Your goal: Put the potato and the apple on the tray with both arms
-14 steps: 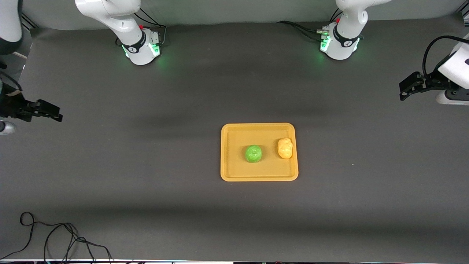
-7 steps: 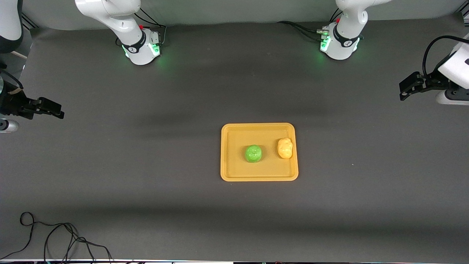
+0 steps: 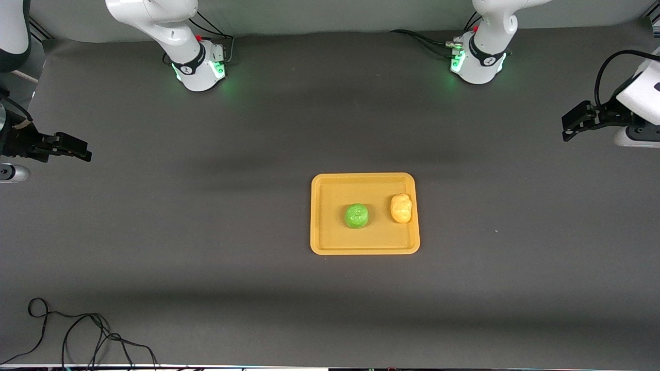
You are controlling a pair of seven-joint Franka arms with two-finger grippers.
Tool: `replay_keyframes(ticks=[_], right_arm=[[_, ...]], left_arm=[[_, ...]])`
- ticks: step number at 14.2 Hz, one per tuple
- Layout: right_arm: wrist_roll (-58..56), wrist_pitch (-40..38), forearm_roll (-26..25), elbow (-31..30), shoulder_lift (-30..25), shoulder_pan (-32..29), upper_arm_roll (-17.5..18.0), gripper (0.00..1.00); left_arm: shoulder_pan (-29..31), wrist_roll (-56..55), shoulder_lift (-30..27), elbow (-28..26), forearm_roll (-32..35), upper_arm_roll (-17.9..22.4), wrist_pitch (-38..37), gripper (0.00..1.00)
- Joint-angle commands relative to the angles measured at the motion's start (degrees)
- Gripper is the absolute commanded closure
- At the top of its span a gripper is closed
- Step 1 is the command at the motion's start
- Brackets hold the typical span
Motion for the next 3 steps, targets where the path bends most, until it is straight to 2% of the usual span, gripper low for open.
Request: replay_keyframes(ticks=[1,3], right_arm=[[0.4,-0.9,0.9,0.0,-0.8,0.2,-0.2,0.0],[0.4,-0.9,0.9,-0.1,-0.8,0.2,-0.2,0.0]], left_arm=[[-0.4,0.0,-0.8,0.2,-0.5,0.5,-1.0,0.0],[-0.4,0.0,-0.8,0.2,-0.5,0.5,-1.0,0.0]])
